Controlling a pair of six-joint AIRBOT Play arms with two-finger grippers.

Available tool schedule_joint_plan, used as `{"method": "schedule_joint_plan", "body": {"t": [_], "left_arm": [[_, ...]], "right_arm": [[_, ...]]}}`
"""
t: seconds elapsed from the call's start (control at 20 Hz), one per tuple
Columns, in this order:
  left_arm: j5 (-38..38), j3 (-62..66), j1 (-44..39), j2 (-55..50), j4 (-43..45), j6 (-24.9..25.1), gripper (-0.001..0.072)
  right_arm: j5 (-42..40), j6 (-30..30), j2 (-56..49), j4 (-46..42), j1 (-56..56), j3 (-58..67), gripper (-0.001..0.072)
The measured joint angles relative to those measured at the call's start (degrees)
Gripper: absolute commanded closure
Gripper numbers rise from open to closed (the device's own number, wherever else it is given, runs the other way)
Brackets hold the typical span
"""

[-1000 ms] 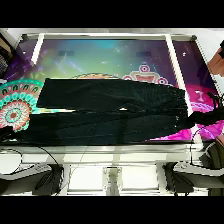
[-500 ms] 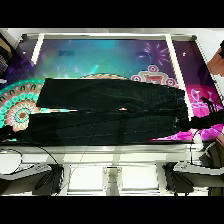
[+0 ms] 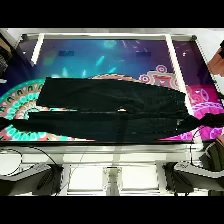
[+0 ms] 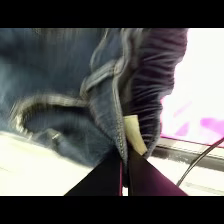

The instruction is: Fold the clothes and pants, and hang the long-sleeved shirts on hangers.

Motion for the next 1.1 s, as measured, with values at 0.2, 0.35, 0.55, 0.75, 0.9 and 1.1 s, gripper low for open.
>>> {"method": "schedule_joint_plan", "body": {"t": [0.2, 0.35, 0.55, 0.75, 0.9, 1.1], "left_arm": [[-0.6, 0.0, 6.6, 0.6, -15.3, 2.0, 0.0674], [-1.6, 0.0, 8.7, 0.7, -23.1, 2.3, 0.0673], [-3.3, 0.0, 9.6, 1.4, -30.7, 2.4, 0.0675], [-2.6, 0.0, 8.0, 2.6, -32.6, 1.8, 0.0676], [3.1, 0.1, 1.9, 3.2, -26.5, -3.2, 0.0677], [14.3, 2.1, -13.4, 3.2, -11.9, -14.7, 0.0677]], "right_arm": [[2.0, -2.7, 1.9, 11.0, -7.4, 1.0, 0.0696], [2.8, -4.1, 2.7, 17.7, -11.3, 1.3, 0.0696], [3.1, -5.6, 3.3, 26.3, -15.7, 2.9, 0.0696], [2.2, -5.4, 3.5, 30.8, -18.0, 4.3, 0.0698], [-0.8, -2.6, 3.6, 27.0, -16.0, 4.8, 0.0699], [-5.0, 4.2, 3.5, 16.0, -9.7, 5.9, 0.0699]]}}
